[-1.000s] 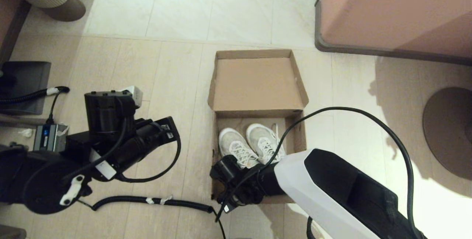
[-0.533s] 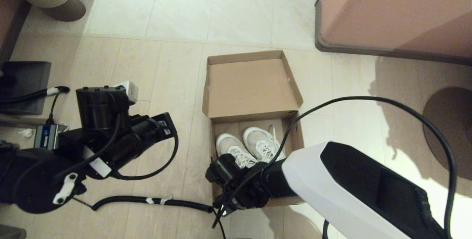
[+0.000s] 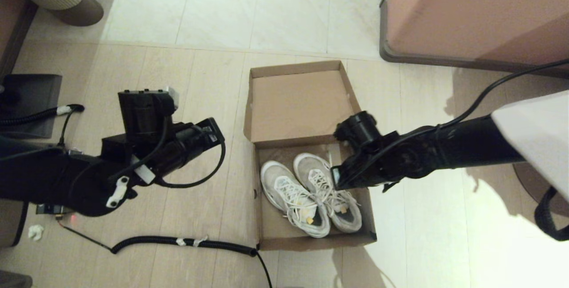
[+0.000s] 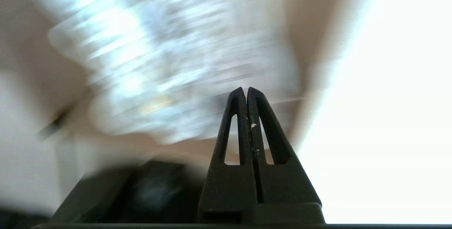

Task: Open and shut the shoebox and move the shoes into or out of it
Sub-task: Close the shoe box

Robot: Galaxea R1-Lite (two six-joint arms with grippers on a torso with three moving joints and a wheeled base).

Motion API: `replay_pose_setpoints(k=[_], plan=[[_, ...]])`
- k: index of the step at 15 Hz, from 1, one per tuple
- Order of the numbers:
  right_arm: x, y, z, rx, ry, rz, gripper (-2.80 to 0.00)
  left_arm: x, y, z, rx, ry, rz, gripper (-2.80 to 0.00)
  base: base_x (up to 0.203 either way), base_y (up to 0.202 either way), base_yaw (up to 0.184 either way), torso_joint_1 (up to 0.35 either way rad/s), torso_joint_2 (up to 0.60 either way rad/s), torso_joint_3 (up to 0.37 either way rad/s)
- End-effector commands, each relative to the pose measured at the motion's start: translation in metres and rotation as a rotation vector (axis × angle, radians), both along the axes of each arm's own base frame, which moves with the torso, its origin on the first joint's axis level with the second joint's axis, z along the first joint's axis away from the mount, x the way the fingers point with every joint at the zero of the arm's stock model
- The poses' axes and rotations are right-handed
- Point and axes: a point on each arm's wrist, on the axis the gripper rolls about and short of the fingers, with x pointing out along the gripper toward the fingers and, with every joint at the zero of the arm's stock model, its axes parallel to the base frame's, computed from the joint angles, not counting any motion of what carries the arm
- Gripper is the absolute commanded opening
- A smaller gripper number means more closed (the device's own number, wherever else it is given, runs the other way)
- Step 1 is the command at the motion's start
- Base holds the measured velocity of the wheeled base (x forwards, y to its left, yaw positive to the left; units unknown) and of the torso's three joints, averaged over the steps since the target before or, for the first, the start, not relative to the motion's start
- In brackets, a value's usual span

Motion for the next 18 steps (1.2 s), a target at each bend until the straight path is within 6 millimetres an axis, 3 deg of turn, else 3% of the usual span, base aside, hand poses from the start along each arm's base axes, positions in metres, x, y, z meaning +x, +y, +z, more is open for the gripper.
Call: replay_pose_setpoints(k=[1, 3, 7, 9, 12, 15, 18], plan=[[0.012, -0.07, 0.022, 0.032, -0.057, -0.126, -2.8, 0.035, -0.007, -0.021, -0.072, 0.046, -0.013, -2.8, 0.0, 0.0, 0.0, 0.0, 0.0, 0.0], [0.042, -0.128, 0.012, 0.144, -0.123, -0.124, -2.8, 0.072, -0.01, -0.027, -0.193, 0.048, -0.055, -2.8, 0.0, 0.0, 0.0, 0.0, 0.0, 0.0], [0.104, -0.162, -0.038, 0.263, -0.248, -0.059, -2.8, 0.124, -0.012, -0.033, -0.272, -0.006, -0.085, -2.8, 0.0, 0.0, 0.0, 0.0, 0.0, 0.0], [0.127, -0.166, -0.046, 0.355, -0.374, -0.033, -2.8, 0.127, -0.006, -0.029, -0.281, -0.026, -0.068, -2.8, 0.0, 0.0, 0.0, 0.0, 0.0, 0.0], [0.157, -0.164, -0.053, 0.512, -0.509, -0.062, -2.8, 0.139, 0.0, -0.044, -0.271, -0.015, -0.031, -2.8, 0.0, 0.0, 0.0, 0.0, 0.0, 0.0], [0.179, -0.156, -0.046, 0.66, -0.553, -0.091, -2.8, 0.161, -0.002, -0.059, -0.266, -0.039, 0.034, -2.8, 0.0, 0.0, 0.0, 0.0, 0.0, 0.0], [0.186, -0.141, -0.056, 0.777, -0.479, -0.128, -2.8, 0.174, -0.007, -0.075, -0.262, -0.045, 0.069, -2.8, 0.0, 0.0, 0.0, 0.0, 0.0, 0.0]])
